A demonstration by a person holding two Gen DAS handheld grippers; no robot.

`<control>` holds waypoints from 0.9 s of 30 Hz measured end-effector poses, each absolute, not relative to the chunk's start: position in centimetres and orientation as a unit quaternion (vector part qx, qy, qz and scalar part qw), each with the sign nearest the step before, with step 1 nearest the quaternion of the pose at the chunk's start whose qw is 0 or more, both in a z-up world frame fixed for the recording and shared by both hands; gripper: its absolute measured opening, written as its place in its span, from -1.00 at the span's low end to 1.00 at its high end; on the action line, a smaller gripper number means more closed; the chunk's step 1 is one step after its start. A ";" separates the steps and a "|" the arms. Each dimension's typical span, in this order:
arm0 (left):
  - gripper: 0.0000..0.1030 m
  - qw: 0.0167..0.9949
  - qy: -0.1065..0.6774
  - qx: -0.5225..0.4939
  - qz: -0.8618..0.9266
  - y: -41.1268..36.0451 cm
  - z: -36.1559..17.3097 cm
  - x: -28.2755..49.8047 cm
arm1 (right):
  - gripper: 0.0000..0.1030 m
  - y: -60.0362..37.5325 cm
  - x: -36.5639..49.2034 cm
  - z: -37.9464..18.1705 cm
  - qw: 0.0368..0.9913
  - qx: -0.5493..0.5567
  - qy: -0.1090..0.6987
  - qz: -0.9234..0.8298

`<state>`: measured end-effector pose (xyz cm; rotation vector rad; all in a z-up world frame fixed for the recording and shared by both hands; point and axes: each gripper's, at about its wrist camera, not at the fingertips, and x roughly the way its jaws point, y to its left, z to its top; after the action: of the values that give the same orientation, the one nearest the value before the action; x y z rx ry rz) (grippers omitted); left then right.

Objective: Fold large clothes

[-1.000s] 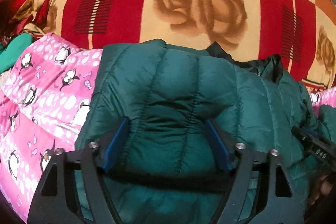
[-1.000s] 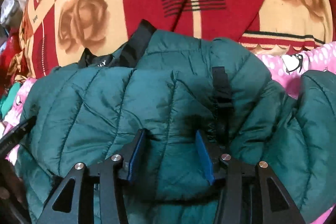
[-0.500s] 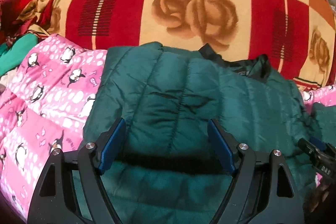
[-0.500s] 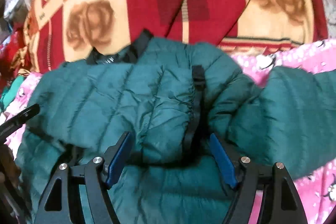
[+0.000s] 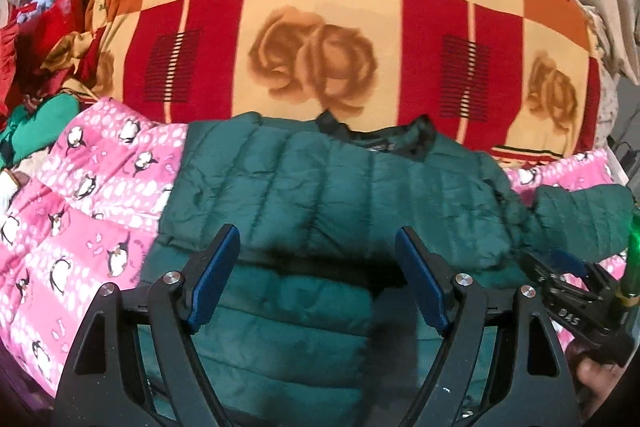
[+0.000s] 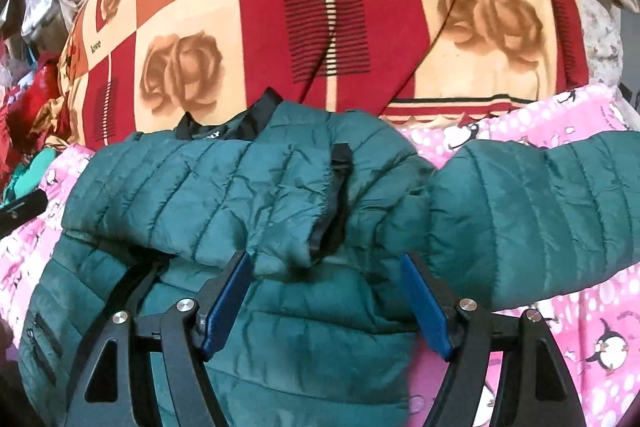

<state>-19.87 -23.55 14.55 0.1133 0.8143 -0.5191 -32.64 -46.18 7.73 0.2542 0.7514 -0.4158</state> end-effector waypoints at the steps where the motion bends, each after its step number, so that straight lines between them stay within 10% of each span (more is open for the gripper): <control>1: 0.56 0.882 0.394 0.053 -0.254 -23.9 14.5 -20.0 | 0.44 -46.3 -32.8 7.8 0.901 0.124 0.362 -0.202; 27: 0.56 0.875 0.406 0.081 -0.250 -26.1 6.7 -12.8 | 0.59 -48.9 -29.9 5.1 0.904 0.140 0.345 -0.209</control>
<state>-12.79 -26.14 6.73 0.1694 0.8475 -0.5211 -29.94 -48.92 5.07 0.2888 0.7139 -0.4315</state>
